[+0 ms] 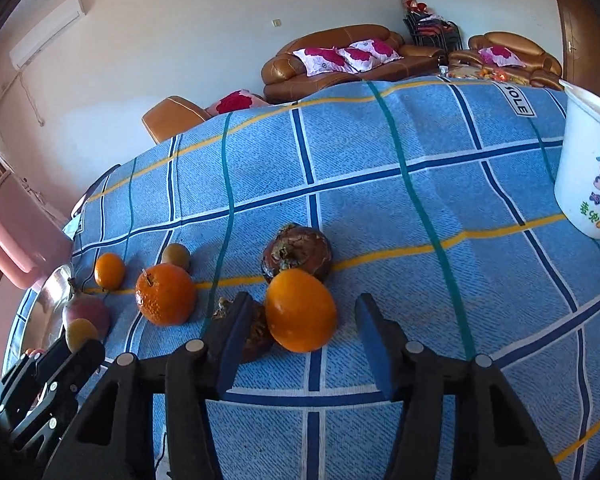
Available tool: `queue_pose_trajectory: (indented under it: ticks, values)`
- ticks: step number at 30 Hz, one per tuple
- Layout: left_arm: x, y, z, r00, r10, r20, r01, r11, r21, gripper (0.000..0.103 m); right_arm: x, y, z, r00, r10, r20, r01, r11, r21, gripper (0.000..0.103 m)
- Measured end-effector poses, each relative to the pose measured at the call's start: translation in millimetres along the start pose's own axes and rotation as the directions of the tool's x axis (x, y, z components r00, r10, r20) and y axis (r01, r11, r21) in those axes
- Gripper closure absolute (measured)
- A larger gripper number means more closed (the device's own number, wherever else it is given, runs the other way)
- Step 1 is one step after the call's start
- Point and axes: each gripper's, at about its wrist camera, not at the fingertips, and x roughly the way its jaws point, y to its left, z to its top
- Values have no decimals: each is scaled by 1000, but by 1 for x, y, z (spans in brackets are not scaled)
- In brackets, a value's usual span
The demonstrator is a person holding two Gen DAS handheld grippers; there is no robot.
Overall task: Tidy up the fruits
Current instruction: 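Grasp the small yellow-green fruit with the left tool while the right tool grasps an orange, then carry the yellow-green fruit with the left tool while the right tool carries the orange to the bowl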
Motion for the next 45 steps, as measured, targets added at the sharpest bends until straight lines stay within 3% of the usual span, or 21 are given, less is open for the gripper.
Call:
queue_pose_trajectory:
  ticks: [6,11,14,18,22,29,34,39,42,45]
  values:
    - [-3,2,2,999,41,26,-41,999,1,77,4,-2,4,1000,-11,2,11,1000,24,48]
    - [-6,5,3,998,56,42,-56,998,-1,77,-2,-9,-3,999,35,-14,-34,997,75,49]
    - [-8,6,3,997,64,48,-64,998,-3,77,-6,-14,-8,999,38,-20,-36,995,97,61]
    - [-11,5,2,995,80,65,-80,997,4,77,-5,-21,-7,997,73,-12,-70,987,142,65]
    - [-12,5,3,994,84,69,-85,996,6,77,0,1,-5,999,-34,-20,35,999,20,64]
    - [-11,4,2,993,94,69,-95,995,5,77,9,19,-1,991,-131,-35,128,989,-76,63]
    - [-10,5,2,993,98,67,-98,995,1,77,4,19,-4,987,-158,-32,154,984,-93,65]
    - [-10,9,4,993,95,69,-94,995,-14,77,-27,7,-8,989,-102,103,104,994,-13,65]
    - [-14,14,6,993,86,80,-84,996,-31,77,-49,15,-9,975,-53,217,59,998,-23,65]
    - [-18,21,7,994,74,86,-69,996,-52,77,-64,28,-14,955,-50,292,71,996,-62,65]
